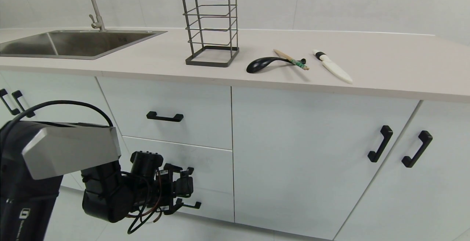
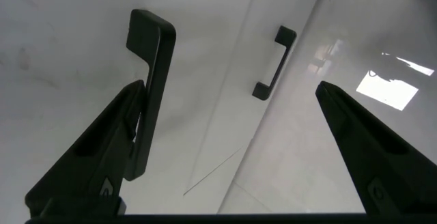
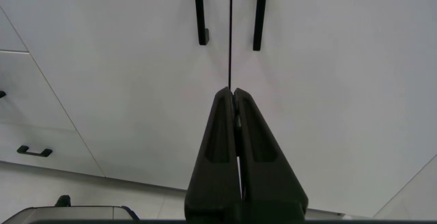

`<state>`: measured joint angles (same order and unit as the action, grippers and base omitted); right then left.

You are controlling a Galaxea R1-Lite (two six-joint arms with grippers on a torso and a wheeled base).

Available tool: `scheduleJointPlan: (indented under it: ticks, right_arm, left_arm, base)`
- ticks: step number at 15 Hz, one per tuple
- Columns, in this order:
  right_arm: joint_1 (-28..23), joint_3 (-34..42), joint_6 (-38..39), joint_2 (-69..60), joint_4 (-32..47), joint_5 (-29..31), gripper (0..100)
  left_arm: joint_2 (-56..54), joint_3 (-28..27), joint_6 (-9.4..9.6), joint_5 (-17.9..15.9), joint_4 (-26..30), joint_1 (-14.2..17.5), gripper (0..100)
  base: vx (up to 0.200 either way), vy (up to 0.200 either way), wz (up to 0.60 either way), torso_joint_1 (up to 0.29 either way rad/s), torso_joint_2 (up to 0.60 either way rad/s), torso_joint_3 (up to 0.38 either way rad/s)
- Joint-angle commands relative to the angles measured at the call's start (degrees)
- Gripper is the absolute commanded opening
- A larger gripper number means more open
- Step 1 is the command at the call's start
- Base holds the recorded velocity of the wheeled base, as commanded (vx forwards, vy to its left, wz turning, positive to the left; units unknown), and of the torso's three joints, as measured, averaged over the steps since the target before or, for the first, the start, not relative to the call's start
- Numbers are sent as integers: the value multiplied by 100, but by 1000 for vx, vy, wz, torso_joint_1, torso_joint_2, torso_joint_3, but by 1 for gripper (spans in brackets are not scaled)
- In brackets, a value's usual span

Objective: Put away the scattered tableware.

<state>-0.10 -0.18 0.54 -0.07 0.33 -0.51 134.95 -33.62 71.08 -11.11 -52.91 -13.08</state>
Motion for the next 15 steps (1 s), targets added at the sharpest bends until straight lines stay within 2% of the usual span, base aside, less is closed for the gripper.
scheduleJointPlan:
  ticks: [1,6,8,11,12,13,15]
  right_arm:
    - [1,1,-1,7,2,-2,0]
    - [1,1,-1,7,2,-2,0]
    - [1,1,-1,7,2,-2,0]
    - [1,1,-1,7,2,-2,0]
    - [1,1,-1,7,2,-2,0]
    - [1,1,-1,7,2,-2,0]
    - [1,1,-1,7,2,-2,0]
  left_arm:
    - [-83,119,2,3,8,34,100]
    - [-188,145,-7,3,-18,34,100]
    - [-364,365,-33,-6,-35,16,100]
    - [-1349,848,-156,-67,8,16,100]
    - [-1823,1200,-226,-129,70,7,100]
    - [-2359,1886,-288,-129,61,7,100]
    - [-2394,1991,-332,-155,-27,7,100]
  base:
    - [0,0,0,0,0,0]
    - [0,0,0,0,0,0]
    - [0,0,0,0,0,0]
    - [0,0,0,0,0,0]
    - [0,0,0,0,0,0]
    - [0,0,0,0,0,0]
    - [0,0,0,0,0,0]
